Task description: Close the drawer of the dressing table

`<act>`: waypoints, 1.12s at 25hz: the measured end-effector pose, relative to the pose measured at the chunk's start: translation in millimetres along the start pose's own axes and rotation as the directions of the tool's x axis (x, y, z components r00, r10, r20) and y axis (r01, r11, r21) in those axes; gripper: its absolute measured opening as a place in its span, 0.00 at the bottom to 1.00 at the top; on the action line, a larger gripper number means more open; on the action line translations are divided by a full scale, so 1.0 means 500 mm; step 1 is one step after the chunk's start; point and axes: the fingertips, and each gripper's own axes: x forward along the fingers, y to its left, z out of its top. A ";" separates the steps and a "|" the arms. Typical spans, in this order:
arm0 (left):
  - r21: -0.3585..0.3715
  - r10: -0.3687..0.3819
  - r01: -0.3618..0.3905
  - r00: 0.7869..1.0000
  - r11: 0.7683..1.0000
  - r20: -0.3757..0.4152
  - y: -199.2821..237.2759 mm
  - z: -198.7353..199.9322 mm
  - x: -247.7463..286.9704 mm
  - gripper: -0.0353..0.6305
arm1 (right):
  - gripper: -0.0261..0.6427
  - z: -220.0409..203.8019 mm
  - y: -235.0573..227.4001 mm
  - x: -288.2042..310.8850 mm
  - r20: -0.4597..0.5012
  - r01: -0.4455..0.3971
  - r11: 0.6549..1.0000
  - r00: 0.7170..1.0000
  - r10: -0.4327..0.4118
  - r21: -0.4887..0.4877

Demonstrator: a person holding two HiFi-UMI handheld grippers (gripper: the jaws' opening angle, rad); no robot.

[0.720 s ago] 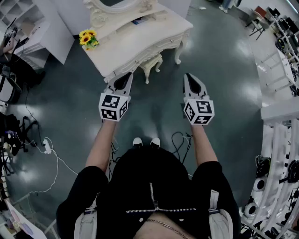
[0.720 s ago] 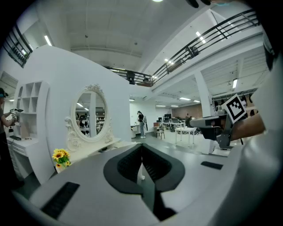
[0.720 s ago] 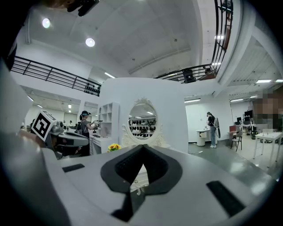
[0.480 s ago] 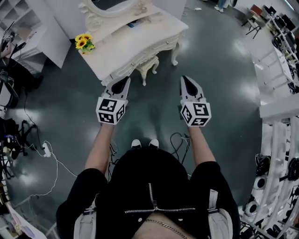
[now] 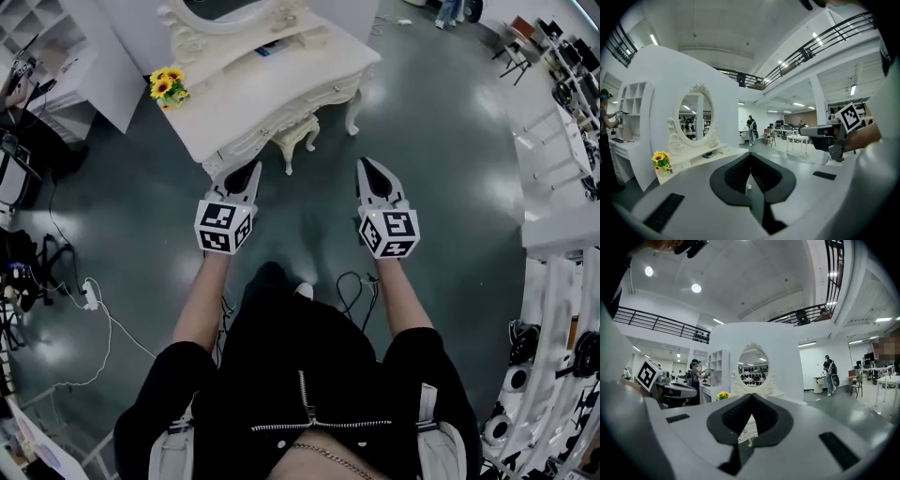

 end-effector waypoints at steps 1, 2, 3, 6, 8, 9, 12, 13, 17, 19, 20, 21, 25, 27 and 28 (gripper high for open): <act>-0.001 0.001 -0.001 1.000 1.000 -0.001 -0.001 0.000 0.006 0.09 | 0.05 -0.001 -0.006 0.002 -0.001 -0.001 1.000 1.000 0.001 0.007; -0.002 0.002 -0.002 1.000 1.000 -0.001 0.000 0.001 0.014 0.09 | 0.05 -0.002 -0.012 0.006 -0.004 -0.001 1.000 1.000 0.001 0.013; -0.003 0.003 -0.003 1.000 1.000 0.001 0.002 0.003 0.025 0.09 | 0.05 -0.003 -0.019 0.012 -0.007 -0.001 1.000 1.000 0.002 0.016; 0.006 -0.005 0.005 1.000 1.000 -0.001 0.008 0.007 0.067 0.09 | 0.05 -0.009 -0.040 0.038 -0.015 -0.005 1.000 1.000 0.005 0.012; 0.022 -0.017 0.017 1.000 1.000 -0.004 0.010 0.010 0.098 0.09 | 0.05 -0.011 -0.056 0.055 -0.020 -0.006 1.000 1.000 0.006 0.009; 0.026 -0.020 0.020 1.000 0.999 -0.004 0.013 0.012 0.114 0.09 | 0.05 -0.011 -0.065 0.066 -0.022 -0.006 1.000 1.000 0.006 0.008; 0.014 -0.020 0.020 1.000 1.000 -0.007 0.038 0.008 0.170 0.09 | 0.05 -0.019 -0.093 0.113 -0.032 -0.005 1.000 0.999 0.006 0.014; 0.010 -0.018 0.018 1.000 1.000 -0.009 0.049 0.006 0.191 0.09 | 0.05 -0.022 -0.103 0.133 -0.036 -0.007 1.000 0.999 0.008 0.015; 0.003 -0.025 0.025 1.000 1.000 -0.016 0.097 0.013 0.282 0.09 | 0.05 -0.017 -0.142 0.226 -0.047 -0.017 1.000 0.999 0.017 0.008; 0.011 -0.034 0.034 0.999 0.999 -0.017 0.124 0.024 0.335 0.09 | 0.05 -0.008 -0.164 0.278 -0.046 -0.018 1.000 0.999 0.018 0.006; 0.013 -0.036 0.036 0.999 0.999 -0.016 0.140 0.030 0.361 0.09 | 0.05 -0.006 -0.174 0.306 -0.049 -0.020 1.000 0.999 0.020 0.004; 0.013 -0.036 0.036 0.999 0.999 -0.015 0.157 0.035 0.386 0.09 | 0.05 -0.006 -0.184 0.335 -0.055 -0.023 1.000 0.998 0.023 0.002; 0.009 -0.042 0.042 0.999 0.999 -0.014 0.231 0.057 0.482 0.09 | 0.05 -0.003 -0.218 0.452 -0.075 -0.027 1.000 0.997 0.027 0.003; 0.008 -0.045 0.045 0.999 0.999 -0.009 0.266 0.067 0.531 0.09 | 0.05 0.006 -0.235 0.510 -0.073 -0.030 1.000 0.997 0.029 -0.005; 0.007 -0.046 0.046 0.999 0.999 -0.007 0.283 0.071 0.552 0.09 | 0.05 0.009 -0.242 0.537 -0.073 -0.031 0.999 0.997 0.030 -0.008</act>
